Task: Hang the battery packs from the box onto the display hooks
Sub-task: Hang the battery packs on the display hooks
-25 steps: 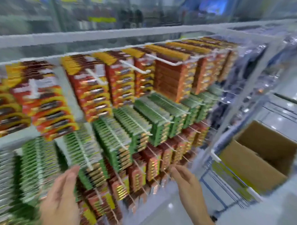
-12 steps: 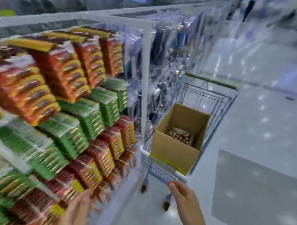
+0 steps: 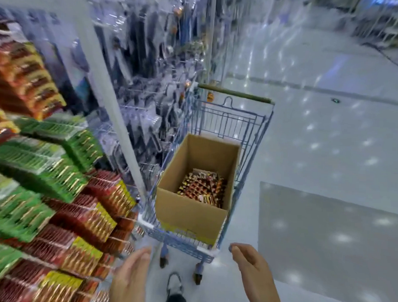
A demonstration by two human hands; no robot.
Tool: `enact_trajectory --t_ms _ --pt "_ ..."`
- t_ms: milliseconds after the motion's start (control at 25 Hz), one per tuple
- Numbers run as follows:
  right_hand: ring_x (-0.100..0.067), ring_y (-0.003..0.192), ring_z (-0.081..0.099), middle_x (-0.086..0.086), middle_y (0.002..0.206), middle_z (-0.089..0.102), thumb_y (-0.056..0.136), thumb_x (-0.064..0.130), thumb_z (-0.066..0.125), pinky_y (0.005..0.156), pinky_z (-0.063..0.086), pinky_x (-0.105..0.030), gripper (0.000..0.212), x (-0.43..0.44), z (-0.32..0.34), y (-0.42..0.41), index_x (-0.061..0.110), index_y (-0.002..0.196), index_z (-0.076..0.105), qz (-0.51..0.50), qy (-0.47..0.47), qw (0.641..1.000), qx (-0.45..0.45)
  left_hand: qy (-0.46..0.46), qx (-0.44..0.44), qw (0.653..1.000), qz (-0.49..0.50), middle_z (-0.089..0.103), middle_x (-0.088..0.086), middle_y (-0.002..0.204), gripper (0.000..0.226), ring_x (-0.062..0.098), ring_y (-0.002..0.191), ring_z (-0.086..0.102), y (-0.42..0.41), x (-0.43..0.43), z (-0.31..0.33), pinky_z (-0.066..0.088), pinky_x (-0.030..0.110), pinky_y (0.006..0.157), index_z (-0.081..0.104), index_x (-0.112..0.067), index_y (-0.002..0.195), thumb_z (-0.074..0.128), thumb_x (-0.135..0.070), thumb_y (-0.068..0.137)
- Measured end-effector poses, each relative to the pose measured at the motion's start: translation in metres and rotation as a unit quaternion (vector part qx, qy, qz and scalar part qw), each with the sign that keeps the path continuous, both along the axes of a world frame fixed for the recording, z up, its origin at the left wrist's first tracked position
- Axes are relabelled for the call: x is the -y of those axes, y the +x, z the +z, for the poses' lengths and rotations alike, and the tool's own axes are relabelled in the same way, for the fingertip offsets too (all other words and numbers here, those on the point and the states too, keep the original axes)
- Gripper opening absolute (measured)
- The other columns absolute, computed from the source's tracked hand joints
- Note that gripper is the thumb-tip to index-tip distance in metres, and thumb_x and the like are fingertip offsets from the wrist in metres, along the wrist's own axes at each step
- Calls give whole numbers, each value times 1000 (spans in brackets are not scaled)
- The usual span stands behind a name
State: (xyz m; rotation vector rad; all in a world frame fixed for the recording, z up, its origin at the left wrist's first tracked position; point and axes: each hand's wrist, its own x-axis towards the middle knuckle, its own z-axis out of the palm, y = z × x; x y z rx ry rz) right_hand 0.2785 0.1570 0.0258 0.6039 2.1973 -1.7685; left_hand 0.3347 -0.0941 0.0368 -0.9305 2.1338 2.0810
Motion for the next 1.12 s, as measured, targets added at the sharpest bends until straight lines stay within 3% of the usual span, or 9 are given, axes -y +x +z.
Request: enact_trajectory --t_ms 40,80,280,640,840,1000,1040,1120 --pt "-9 94 67 13 85 74 100 25 65 77 48 -23 14 0 -2 -15 24 91 76 -6 3 1000 2 11 1 1000 29 77 -19 102 8 24 119 64 -19 1 -3 46 47 107 80 -31 98 75 -37 95" --pt "-11 95 67 12 86 74 100 27 64 79 49 -26 15 1 -3 -30 24 91 76 -9 7 1000 2 18 4 999 26 76 -18 103 10 23 118 64 -42 -3 -10 47 48 107 80 -31 95 70 -31 98" --pt "-9 98 68 18 88 75 100 39 62 90 52 -34 20 16 -4 -123 25 96 76 -33 14 999 6 9 5 999 -32 71 -16 119 20 9 115 63 -154 1 -19 49 42 106 74 -33 112 55 -36 105" --pt "-9 101 68 15 91 75 99 41 62 93 53 -34 18 16 -27 -218 28 97 75 -54 22 996 68 -36 55 995 -82 71 -12 118 21 11 113 65 -294 12 -48 52 40 104 72 -29 113 52 -26 108" --pt "-8 104 67 16 96 75 99 38 63 102 52 -41 16 0 -49 -260 28 101 76 -38 16 992 117 -77 128 981 -125 71 -15 116 18 8 111 65 -330 -6 -87 54 41 101 71 -34 114 56 -31 105" --pt "-4 105 66 17 101 74 101 35 62 100 51 -31 14 -2 -63 -289 30 102 75 6 14 991 132 -86 219 965 -117 71 -5 119 16 16 109 66 -373 -13 -151 53 38 98 70 -24 116 60 -24 104" --pt "-3 104 66 18 101 74 101 35 61 97 50 -27 14 -1 -66 -295 31 102 75 21 19 990 135 -78 258 958 -100 71 1 122 18 20 107 66 -383 -15 -170 53 36 93 70 -19 117 59 -21 103" --pt "-1 103 65 19 101 73 101 35 60 93 49 -21 14 3 -71 -304 33 102 74 50 30 988 144 42 372 927 8 64 14 130 25 31 110 65 -394 -21 -210 51 40 90 65 -6 124 52 -17 106"
